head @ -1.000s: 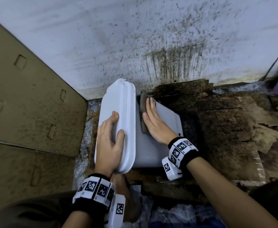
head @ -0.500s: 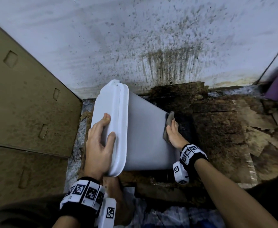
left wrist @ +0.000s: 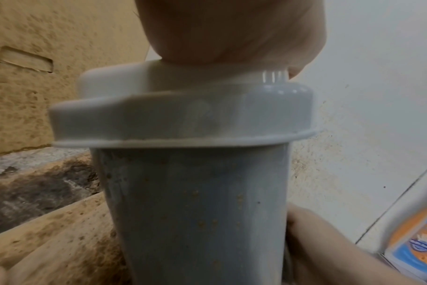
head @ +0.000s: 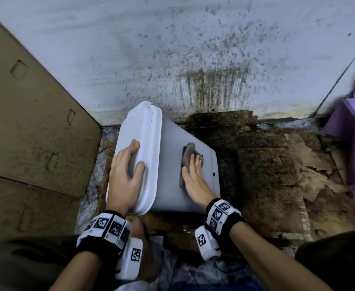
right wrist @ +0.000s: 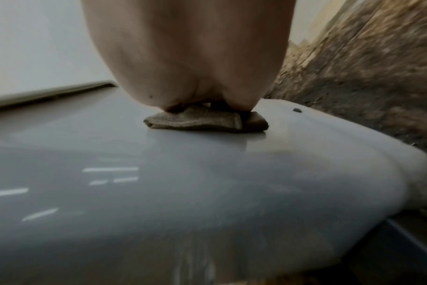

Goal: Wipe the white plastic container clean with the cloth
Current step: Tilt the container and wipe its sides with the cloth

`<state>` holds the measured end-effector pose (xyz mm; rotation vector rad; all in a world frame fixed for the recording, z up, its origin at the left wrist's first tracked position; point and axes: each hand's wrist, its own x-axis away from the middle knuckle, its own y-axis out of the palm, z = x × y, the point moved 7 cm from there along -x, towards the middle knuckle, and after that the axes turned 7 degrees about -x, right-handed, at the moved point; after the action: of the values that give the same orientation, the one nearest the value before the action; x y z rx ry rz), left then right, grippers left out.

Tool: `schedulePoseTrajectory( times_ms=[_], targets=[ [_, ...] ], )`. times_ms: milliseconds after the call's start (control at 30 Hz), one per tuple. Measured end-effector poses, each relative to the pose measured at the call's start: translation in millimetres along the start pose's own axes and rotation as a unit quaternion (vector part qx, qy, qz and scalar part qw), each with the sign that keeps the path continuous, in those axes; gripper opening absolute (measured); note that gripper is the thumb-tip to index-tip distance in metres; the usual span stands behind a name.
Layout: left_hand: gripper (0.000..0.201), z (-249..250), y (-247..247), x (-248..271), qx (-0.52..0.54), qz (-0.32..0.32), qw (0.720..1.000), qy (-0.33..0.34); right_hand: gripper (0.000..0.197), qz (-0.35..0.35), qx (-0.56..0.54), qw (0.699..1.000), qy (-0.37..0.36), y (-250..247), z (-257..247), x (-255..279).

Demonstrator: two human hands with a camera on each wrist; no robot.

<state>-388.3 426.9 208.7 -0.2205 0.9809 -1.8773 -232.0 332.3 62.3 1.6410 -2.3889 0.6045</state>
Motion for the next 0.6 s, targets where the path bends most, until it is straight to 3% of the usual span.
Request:
schedulePoseTrajectory(
  times_ms=[300, 467, 600],
  targets=[
    [0.048, -6.3, -4.0, 4.0, -0.013, -0.006, 1.0, -0.024, 0.059, 0.008, 0.046, 0.989, -0.138, 47.8, -45.7, 73.3],
    [0.045, -2.3, -0.4, 4.9, -0.004, -0.013, 1.0, -0.014, 0.059, 0.032, 0.08, 0.98, -0.177, 33.9, -24.1, 80.2],
    [0.046, -1.5, -1.9, 5.0, -0.006, -0.009, 1.0, -0.024, 0.058, 0.04, 0.116, 0.982, -0.144, 14.9, 14.9, 74.4]
  ],
)
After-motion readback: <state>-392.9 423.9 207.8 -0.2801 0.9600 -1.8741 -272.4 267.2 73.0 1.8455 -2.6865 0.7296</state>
